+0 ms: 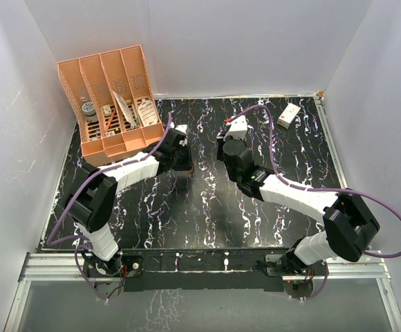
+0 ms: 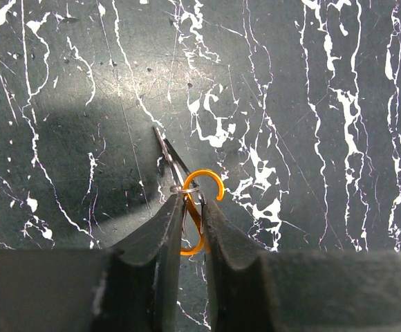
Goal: Put the keys on the keyring
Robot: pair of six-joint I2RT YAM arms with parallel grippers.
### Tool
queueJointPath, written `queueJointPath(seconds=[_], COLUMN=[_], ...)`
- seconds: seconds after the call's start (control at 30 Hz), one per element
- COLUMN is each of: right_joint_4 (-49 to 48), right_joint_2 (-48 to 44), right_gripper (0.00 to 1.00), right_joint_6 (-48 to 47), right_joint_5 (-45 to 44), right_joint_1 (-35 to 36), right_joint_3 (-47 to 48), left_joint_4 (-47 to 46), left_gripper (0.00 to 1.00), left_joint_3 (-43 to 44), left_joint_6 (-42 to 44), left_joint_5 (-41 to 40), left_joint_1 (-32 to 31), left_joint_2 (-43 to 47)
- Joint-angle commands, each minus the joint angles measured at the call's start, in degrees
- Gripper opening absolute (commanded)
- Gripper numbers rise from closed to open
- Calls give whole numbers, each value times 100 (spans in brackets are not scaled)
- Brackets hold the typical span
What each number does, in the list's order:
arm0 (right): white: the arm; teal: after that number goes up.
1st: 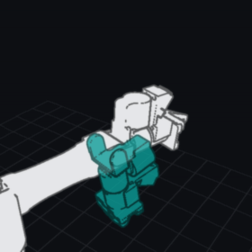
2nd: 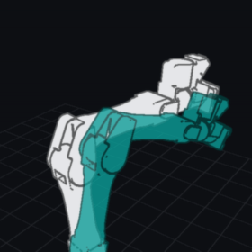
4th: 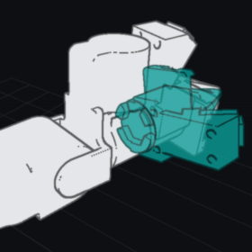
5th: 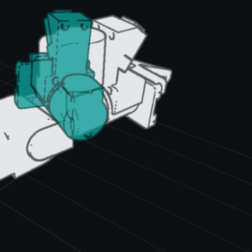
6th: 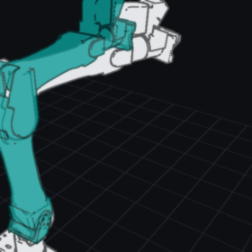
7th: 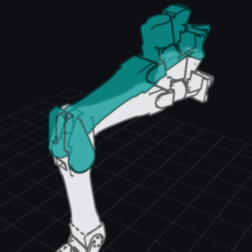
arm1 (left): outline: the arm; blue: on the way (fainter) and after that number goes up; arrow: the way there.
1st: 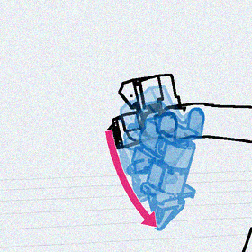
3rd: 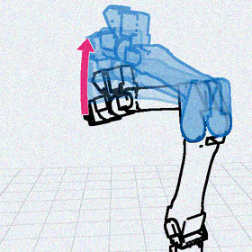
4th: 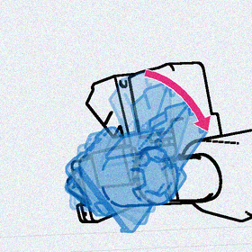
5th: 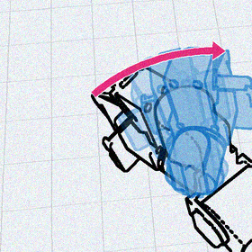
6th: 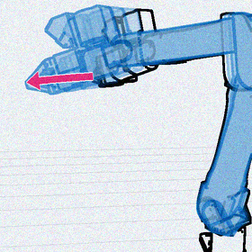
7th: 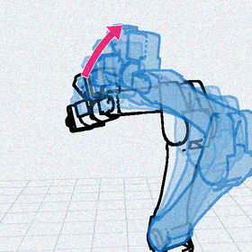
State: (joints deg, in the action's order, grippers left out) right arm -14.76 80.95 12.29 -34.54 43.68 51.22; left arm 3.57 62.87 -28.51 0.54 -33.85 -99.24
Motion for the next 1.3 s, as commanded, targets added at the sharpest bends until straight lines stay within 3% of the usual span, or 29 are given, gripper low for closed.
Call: queueJointPath(seconds=[0.0, 0.17, 0.5, 0.7, 0.8, 0.87, 0.9, 1.0, 1.27], right_joint_4=[-183, -151, -116, 251, 673, 953, 1069, 1343, 1800], right_joint_2=[-180, -192, -213, -5, 263, 506, 635, 985, 1685], right_gripper=[0, 0, 0, 1, 18, 38, 42, 44, 45], right_joint_6=[65, 86, 109, 161, 212, 284, 314, 503, 800], right_joint_5=[-5, -6, 54, 374, 783, 1103, 1242, 1557, 2213], right_joint_1=[-35, -40, -35, -41, -41, -40, -42, -37, -70], right_joint_3=[-20, -30, -43, 147, 389, 601, 694, 947, 1514], left_joint_4=[161, 255, 421, 655, 846, 974, 1032, 1192, 1375], left_gripper=[17, 31, 44, 64, 74, 82, 85, 98, 99], left_joint_3=[12, 19, 6, 1, 10, 17, 15, 6, -155], left_joint_6=[-14, 11, 26, 0, -41, -55, -58, -79, -189], left_joint_5=[28, -30, -187, -642, -984, -1250, -1381, -1754, -2350], left_joint_1=[35, 34, 34, 30, 43, 38, 43, 54, 146], left_joint_2=[230, 375, 683, 926, 1048, 1159, 1229, 1501, 2354])
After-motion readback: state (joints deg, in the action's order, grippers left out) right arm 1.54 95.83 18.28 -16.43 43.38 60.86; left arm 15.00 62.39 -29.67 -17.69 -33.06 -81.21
